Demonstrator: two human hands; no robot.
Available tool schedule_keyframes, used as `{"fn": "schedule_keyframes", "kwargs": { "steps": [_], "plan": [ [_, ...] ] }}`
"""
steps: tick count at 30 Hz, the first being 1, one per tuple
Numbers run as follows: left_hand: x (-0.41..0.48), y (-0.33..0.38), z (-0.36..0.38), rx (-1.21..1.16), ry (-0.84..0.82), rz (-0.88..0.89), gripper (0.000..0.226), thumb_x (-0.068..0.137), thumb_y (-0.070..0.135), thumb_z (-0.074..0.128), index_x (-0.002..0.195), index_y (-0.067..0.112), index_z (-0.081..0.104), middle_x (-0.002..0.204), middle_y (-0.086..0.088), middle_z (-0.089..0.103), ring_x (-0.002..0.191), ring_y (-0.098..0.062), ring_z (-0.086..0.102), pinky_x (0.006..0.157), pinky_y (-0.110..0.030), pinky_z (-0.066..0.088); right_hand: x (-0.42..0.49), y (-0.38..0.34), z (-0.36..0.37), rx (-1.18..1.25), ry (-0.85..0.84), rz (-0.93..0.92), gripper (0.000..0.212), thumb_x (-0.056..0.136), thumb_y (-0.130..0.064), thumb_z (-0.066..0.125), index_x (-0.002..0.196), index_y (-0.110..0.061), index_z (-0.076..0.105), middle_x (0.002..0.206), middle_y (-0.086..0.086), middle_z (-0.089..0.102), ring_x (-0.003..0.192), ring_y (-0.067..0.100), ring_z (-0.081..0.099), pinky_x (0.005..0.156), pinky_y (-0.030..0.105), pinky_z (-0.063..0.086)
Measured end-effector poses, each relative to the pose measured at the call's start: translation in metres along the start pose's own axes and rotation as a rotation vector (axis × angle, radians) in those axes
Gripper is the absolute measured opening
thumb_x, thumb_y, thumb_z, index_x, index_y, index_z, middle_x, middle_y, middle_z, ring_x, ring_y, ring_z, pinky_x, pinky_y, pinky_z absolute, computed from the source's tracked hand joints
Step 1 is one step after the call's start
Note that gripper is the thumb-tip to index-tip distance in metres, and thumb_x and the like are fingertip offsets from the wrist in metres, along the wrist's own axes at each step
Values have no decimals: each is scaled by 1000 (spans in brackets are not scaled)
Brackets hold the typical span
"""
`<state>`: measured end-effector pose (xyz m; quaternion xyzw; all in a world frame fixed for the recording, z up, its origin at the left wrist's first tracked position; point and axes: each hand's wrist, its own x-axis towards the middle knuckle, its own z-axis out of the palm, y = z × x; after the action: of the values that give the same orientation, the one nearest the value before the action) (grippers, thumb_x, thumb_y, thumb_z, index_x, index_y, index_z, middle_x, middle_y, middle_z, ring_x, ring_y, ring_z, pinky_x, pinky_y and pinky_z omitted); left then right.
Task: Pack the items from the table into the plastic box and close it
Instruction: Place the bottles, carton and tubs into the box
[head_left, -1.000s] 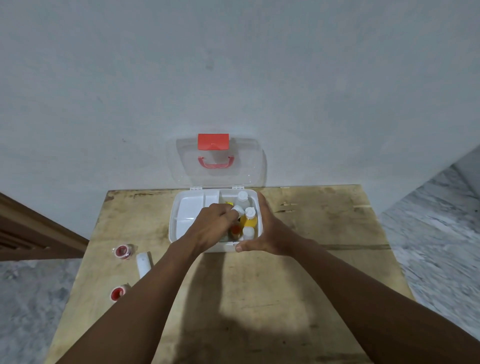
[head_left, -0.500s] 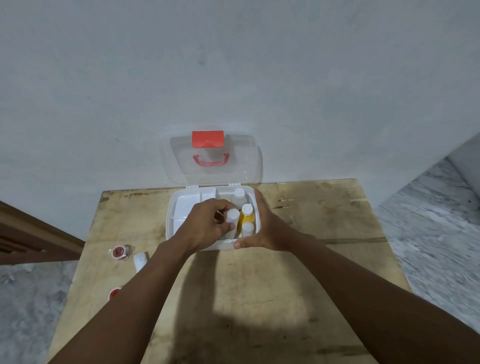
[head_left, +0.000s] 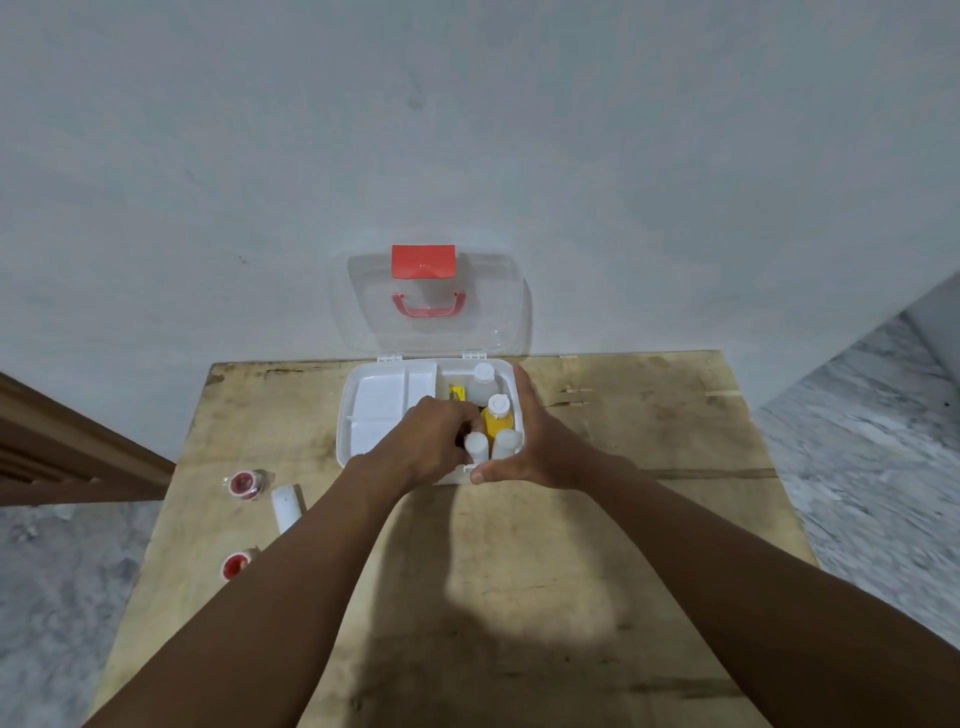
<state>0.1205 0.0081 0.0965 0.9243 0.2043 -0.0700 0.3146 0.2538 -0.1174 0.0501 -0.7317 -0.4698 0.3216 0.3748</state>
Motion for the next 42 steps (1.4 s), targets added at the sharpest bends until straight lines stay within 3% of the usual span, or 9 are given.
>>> {"fn": "schedule_keyframes", "kwargs": {
  "steps": [7,13,17,21,27,30,32,36,42],
  "plan": [
    [7,2,-3,141,-63,29,4,80,9,66,78,11,69,71,-1,62,72,-23,56,60,-24,33,1,2,0,10,-23,18,128,55,-29,96,150,-25,12,141,-9,42,133,17,46,105,49,47],
    [-2,1,1,118,28,-4,16,83,14,67,96,15,76,91,-4,74,86,-24,65,73,-29,48,-1,-2,-1,44,-45,42,124,58,-23,94,150,-29,11,137,-15,43,127,10,51,103,43,50],
    [-24,0,5,26,232,40,20,86,17,64,103,18,73,102,-1,73,96,-23,65,81,-35,50,-1,-5,-2,48,-51,75,127,57,-27,93,150,-34,8,142,-9,40,127,12,52,99,43,53],
    [-63,-16,15,-91,460,39,36,90,26,65,124,17,64,121,-1,64,113,-17,57,89,-22,40,0,-3,0,35,-31,101,129,54,-39,97,149,-40,9,147,-8,33,133,15,46,102,45,52],
    [-125,-51,42,-11,644,-131,32,85,20,66,116,11,68,117,-8,63,108,-24,61,88,-31,48,-2,10,-5,96,-32,68,122,56,-29,97,147,-41,16,144,-12,35,130,7,47,107,44,47],
    [-157,-61,55,14,720,-319,33,83,21,66,114,10,69,113,-9,63,103,-27,63,83,-33,51,2,10,-1,62,-66,2,123,59,-30,95,149,-36,12,139,-21,28,124,-2,44,107,35,41],
    [-175,-67,64,10,692,-453,37,82,19,70,118,10,67,114,-10,62,102,-29,62,80,-34,50,4,8,1,45,-89,9,124,61,-34,93,149,-36,6,137,-20,26,127,7,42,110,40,40],
    [-201,-72,79,-30,614,-672,54,83,21,73,132,10,56,126,-15,56,113,-34,57,89,-37,46,1,8,-1,22,-113,34,135,41,-70,86,145,-47,2,145,-12,29,131,19,42,108,46,42],
    [-197,-71,74,-96,612,-770,56,84,23,72,136,13,52,127,-13,55,109,-33,60,91,-40,49,1,9,-3,47,-135,61,138,43,-68,88,145,-46,-3,148,-7,34,132,21,45,105,48,47]
  ]
}}
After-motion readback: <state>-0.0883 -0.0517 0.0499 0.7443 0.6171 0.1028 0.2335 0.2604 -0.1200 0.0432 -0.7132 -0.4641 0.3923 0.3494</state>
